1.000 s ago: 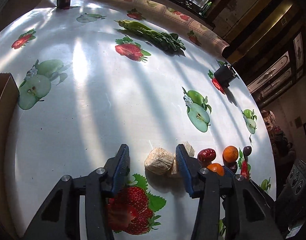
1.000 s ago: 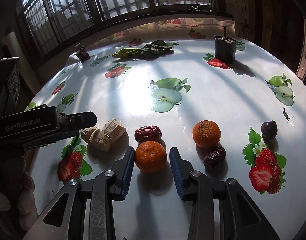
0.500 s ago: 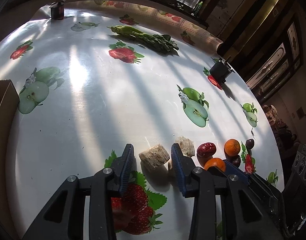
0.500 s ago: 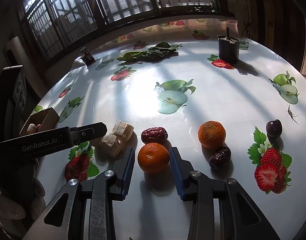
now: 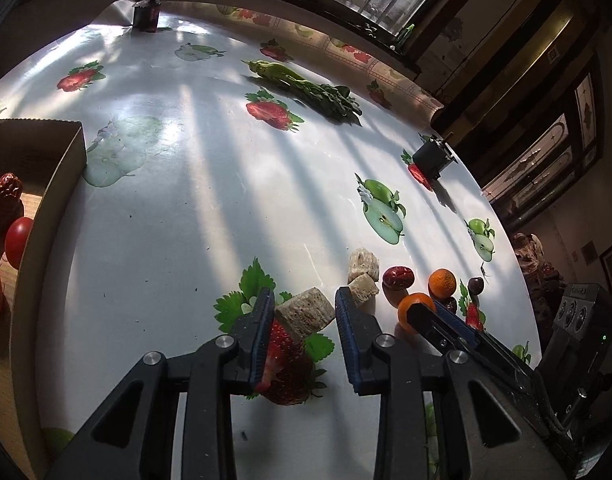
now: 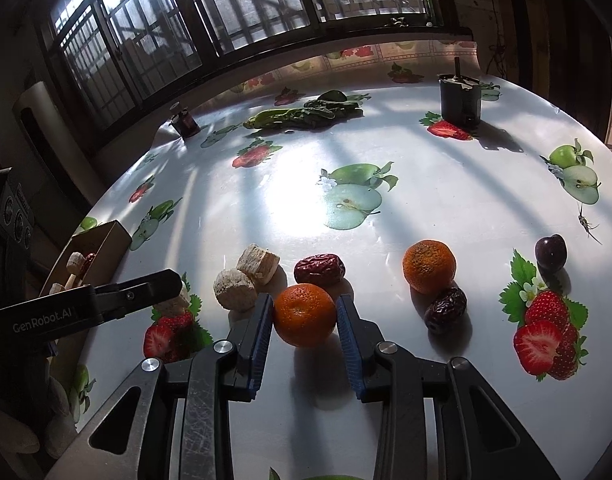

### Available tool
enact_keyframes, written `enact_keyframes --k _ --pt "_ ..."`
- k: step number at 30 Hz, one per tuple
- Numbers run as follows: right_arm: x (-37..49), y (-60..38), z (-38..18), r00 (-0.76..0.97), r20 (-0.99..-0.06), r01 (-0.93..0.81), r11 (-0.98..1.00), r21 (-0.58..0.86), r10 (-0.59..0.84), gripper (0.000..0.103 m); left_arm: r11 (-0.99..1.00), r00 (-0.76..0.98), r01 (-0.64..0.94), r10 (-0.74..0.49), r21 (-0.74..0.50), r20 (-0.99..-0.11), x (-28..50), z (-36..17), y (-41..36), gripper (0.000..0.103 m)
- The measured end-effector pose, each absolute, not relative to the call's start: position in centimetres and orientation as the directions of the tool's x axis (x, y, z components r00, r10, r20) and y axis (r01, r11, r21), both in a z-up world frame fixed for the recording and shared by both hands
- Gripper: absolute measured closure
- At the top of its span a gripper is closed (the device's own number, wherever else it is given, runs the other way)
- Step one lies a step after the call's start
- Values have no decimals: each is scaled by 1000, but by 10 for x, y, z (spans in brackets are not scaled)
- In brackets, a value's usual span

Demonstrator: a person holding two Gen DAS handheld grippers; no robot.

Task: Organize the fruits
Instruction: 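Grasp a white pastry with the left gripper while the right gripper grasps a mandarin orange, then lower the pastry into the box with the left gripper while the right gripper releases the orange there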

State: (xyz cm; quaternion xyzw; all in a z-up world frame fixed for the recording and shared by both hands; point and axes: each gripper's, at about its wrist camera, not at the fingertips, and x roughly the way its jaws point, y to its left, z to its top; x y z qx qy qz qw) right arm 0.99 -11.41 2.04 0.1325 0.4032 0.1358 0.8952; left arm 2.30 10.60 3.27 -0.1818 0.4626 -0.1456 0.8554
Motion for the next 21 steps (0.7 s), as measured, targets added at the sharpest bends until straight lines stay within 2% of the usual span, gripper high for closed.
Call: enact_keyframes --k 8,13,17,21 --pt "5 -110 23 635 -677 -156 920 359 372 68 905 621 13 -340 -425 -706 -32 68 166 73" --pt "-8 -83 53 606 -655 -229 887 401 452 68 927 657 -89 -221 -365 -721 -57 79 237 73" --pt "-17 -28 88 552 -618 -345 828 441 559 68 925 646 -208 -114 -317 -755 -65 70 300 73" --pt "-21 52 96 462 -638 -458 782 423 616 68 913 605 -291 -54 -284 -794 -60 50 339 73"
